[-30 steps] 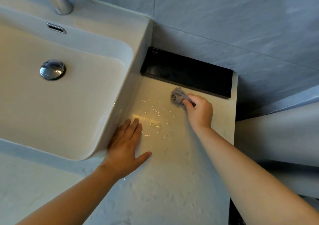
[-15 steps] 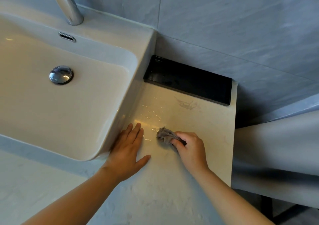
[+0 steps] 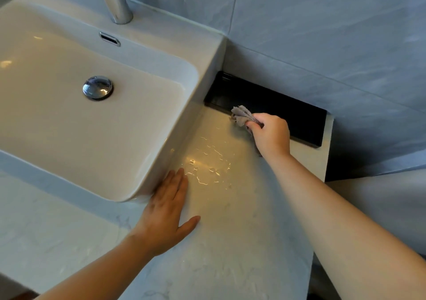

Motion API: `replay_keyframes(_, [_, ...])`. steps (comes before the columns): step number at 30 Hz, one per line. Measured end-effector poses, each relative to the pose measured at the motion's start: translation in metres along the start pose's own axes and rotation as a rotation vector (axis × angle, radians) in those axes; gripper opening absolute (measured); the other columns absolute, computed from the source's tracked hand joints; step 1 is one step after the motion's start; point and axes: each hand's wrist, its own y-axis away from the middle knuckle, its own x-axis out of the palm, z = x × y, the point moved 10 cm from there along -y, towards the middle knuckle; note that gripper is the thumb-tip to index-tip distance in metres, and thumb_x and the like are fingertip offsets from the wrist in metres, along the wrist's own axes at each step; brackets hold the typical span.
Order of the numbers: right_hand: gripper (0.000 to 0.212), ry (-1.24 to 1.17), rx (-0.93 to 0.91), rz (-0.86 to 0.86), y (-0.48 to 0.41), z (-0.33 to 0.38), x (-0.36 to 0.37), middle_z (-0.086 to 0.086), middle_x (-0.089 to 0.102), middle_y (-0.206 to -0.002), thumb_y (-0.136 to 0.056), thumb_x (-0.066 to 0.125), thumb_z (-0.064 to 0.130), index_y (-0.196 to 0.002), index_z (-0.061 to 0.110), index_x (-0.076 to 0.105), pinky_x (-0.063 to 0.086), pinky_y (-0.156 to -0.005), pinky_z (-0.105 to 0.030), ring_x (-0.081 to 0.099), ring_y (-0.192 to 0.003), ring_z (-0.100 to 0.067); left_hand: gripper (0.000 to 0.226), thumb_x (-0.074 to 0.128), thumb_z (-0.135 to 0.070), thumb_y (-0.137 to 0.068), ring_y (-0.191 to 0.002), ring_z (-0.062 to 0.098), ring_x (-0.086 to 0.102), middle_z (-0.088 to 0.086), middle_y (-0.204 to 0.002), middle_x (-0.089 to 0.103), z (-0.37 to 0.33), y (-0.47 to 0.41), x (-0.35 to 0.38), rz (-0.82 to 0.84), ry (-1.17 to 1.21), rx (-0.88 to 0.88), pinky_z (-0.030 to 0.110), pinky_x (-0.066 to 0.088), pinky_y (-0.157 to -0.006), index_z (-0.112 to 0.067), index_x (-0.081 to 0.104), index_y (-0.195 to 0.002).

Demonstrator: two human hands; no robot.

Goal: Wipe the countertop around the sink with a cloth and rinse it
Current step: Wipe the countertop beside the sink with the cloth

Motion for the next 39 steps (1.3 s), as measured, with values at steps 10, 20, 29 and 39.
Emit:
replay_keyframes(10, [0.014,-0.016,-0.004,-0.032,0.031,-0.013,0.037,0.008,0.070,-0.090,-0.088,0.063,0.027,-0.096,0.024,0.074,0.051,-0.068,-0.028,0.061,-0.085,-0.015,0.090,0.032,-0.069,-0.085,-0.146,0.018,0.007,0.003,-0.159,0.007,0.009,0.009,0.009,0.009,0.033,0.002,0.025,-0.002,-0.116,-0.011,0.013,-0.151])
replay_keyframes(20, [0.021,0.001,-0.013,0.011,0.117,0.004,0.047,0.010,0.070,-0.105,-0.084,0.067,0.020,-0.104,0.022,0.073,0.046,-0.078,-0.021,0.059,-0.096,-0.012,0.106,0.011,-0.079,-0.069,-0.140,0.013,-0.026,-0.002,-0.151,-0.031,0.008,0.009,0.004,0.022,0.009,0.073,0.023,-0.020,-0.107,-0.015,-0.021,-0.147])
replay_keyframes(29, [0.012,-0.177,0.160,0.104,0.135,0.003,0.030,0.010,0.065,-0.065,-0.085,0.066,0.020,-0.075,0.020,0.072,0.040,-0.052,-0.017,0.058,-0.061,-0.006,0.113,0.048,-0.071,-0.080,-0.143,0.018,-0.023,0.001,-0.154,-0.029,0.008,0.006,0.007,0.090,0.030,0.082,0.031,-0.006,-0.117,-0.011,-0.022,-0.147])
replay_keyframes(39, [0.031,0.009,-0.013,-0.023,0.025,0.038,-0.002,0.010,0.051,-0.054,-0.089,0.060,0.027,-0.059,0.027,0.053,0.026,-0.045,-0.016,0.046,-0.053,-0.006,0.112,0.051,-0.068,-0.080,-0.139,0.012,-0.028,-0.002,-0.152,-0.032,0.007,0.007,0.004,0.069,0.055,0.034,0.027,-0.011,-0.114,-0.015,-0.022,-0.146])
